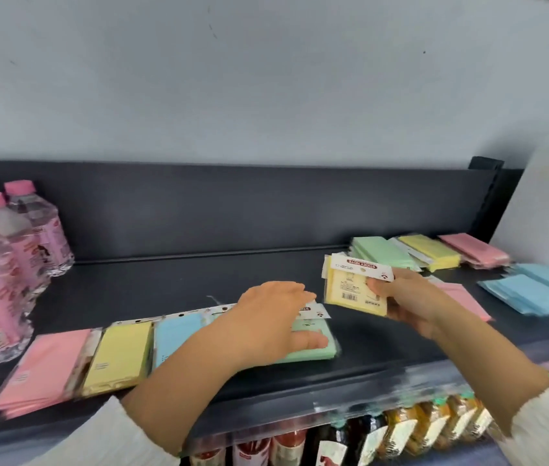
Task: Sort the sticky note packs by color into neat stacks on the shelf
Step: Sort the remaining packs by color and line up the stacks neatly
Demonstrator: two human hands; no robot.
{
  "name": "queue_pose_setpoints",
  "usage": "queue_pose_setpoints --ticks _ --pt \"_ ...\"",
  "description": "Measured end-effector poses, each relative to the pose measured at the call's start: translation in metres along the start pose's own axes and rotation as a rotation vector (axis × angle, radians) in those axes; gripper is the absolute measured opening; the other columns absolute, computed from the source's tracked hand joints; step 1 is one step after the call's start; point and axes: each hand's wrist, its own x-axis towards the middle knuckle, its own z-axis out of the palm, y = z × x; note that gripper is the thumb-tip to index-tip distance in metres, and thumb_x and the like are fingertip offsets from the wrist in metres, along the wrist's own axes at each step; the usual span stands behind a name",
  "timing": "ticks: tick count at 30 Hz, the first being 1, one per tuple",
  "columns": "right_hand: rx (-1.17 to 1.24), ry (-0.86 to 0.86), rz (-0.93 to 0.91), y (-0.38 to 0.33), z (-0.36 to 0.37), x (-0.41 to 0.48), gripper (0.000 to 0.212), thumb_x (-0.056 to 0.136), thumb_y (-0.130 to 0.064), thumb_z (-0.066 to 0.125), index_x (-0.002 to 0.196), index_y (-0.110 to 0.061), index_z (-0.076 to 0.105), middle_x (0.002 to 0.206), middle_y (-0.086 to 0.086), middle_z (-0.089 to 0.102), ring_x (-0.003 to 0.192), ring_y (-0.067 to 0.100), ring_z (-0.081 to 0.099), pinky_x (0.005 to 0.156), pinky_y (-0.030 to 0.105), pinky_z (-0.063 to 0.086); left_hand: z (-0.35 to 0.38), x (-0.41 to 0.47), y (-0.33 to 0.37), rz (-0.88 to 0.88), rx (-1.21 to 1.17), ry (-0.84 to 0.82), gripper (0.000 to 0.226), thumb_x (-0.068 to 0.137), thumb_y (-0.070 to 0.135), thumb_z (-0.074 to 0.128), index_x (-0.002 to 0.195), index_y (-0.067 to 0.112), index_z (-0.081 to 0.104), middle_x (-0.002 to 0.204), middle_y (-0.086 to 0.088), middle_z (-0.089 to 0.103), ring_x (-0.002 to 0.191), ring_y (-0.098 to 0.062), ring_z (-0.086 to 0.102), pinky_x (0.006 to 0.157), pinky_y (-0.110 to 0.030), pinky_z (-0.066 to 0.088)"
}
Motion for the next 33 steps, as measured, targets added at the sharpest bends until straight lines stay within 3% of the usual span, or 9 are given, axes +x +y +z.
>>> queue_pose_setpoints --ticks 6,11,14,16,19,22,25,29,33 --pt "-0.095 -0.032 0.063 0.018 -0.022 -0.001 0.019 0.094 -0.012 0.054 0.112 -0.012 0.059 0.099 0.005 0.073 0.094 0.020 0.068 0.084 0.037 0.055 0.015 0.027 0.019 -0.021 0.109 -0.125 0.093 0.078 0.069 0.053 0.150 0.024 0.017 0.159 0.002 0.012 0.146 -0.019 0.008 0.119 -0.042 0.011" --pt "-0.246 -0.147 0.038 0.019 -0.021 -0.005 0.021 0.094 -0.013 0.054 0.115 -0.017 0.057 0.099 0.003 0.071 0.095 0.018 0.066 0.087 0.038 0.054 0.020 0.040 0.033 -0.009 0.140 -0.076 0.083 0.080 0.068 0.052 0.146 0.021 0.031 0.157 0.002 0.020 0.143 -0.019 0.017 0.115 -0.039 0.016" --pt "-0.366 -0.117 -0.029 0.021 -0.015 -0.004 0.043 0.092 -0.016 0.057 0.134 -0.017 0.045 0.114 0.002 0.064 0.097 0.015 0.062 0.081 0.029 0.052 0.026 0.047 0.041 0.000 0.163 -0.031 0.082 0.081 0.066 0.052 0.145 0.020 0.033 0.154 0.003 0.025 0.139 -0.018 0.023 0.114 -0.039 0.019" --pt "-0.497 -0.073 -0.106 0.024 -0.012 0.000 0.055 0.092 -0.020 0.057 0.143 -0.015 0.035 0.131 0.005 0.054 0.106 0.016 0.058 0.089 0.030 0.049 0.030 0.051 0.046 -0.003 0.175 -0.028 0.079 0.081 0.065 0.053 0.145 0.022 0.034 0.151 0.003 0.030 0.137 -0.019 0.027 0.114 -0.040 0.022" --pt "-0.657 -0.062 -0.191 0.028 -0.013 0.004 0.060 0.091 -0.024 0.055 0.146 -0.014 0.031 0.144 0.006 0.042 0.122 0.018 0.048 0.097 0.028 0.042 0.031 0.056 0.054 -0.039 0.186 -0.040 0.072 0.081 0.063 0.055 0.139 0.023 0.040 0.139 0.002 0.043 0.126 -0.019 0.040 0.107 -0.039 0.031" --pt "-0.667 -0.076 -0.224 0.031 -0.017 0.006 0.062 0.090 -0.027 0.058 0.145 -0.015 0.032 0.146 0.004 0.040 0.129 0.017 0.043 0.103 0.029 0.038 0.028 0.060 0.060 -0.084 0.221 -0.062 0.067 0.079 0.062 0.057 0.131 0.021 0.044 0.127 0.001 0.048 0.116 -0.020 0.046 0.100 -0.037 0.036" --pt "-0.633 -0.059 -0.264 0.036 -0.021 0.003 0.058 0.090 -0.030 0.059 0.143 -0.017 0.037 0.141 0.002 0.046 0.124 0.015 0.046 0.101 0.028 0.039 0.028 0.063 0.062 -0.096 0.212 -0.082 0.072 0.079 0.060 0.059 0.136 0.022 0.036 0.135 -0.001 0.042 0.124 -0.021 0.040 0.105 -0.040 0.033" --pt "-0.512 0.030 -0.301 0.040 -0.027 -0.001 0.050 0.090 -0.026 0.061 0.137 -0.017 0.046 0.125 -0.002 0.056 0.115 0.012 0.052 0.098 0.026 0.043 0.034 0.066 0.070 -0.074 0.216 -0.046 0.092 0.082 0.062 0.054 0.150 0.020 0.008 0.158 -0.004 0.007 0.146 -0.021 0.006 0.116 -0.050 0.013" --pt "-0.457 0.261 -0.360 0.043 -0.041 -0.003 0.038 0.089 -0.015 0.061 0.126 -0.014 0.056 0.115 0.002 0.062 0.102 0.011 0.057 0.089 0.019 0.042 0.040 0.072 0.082 0.033 0.196 0.039 0.084 0.088 0.059 0.047 0.151 0.018 0.008 0.159 -0.003 0.004 0.147 -0.019 0.000 0.118 -0.049 0.008"
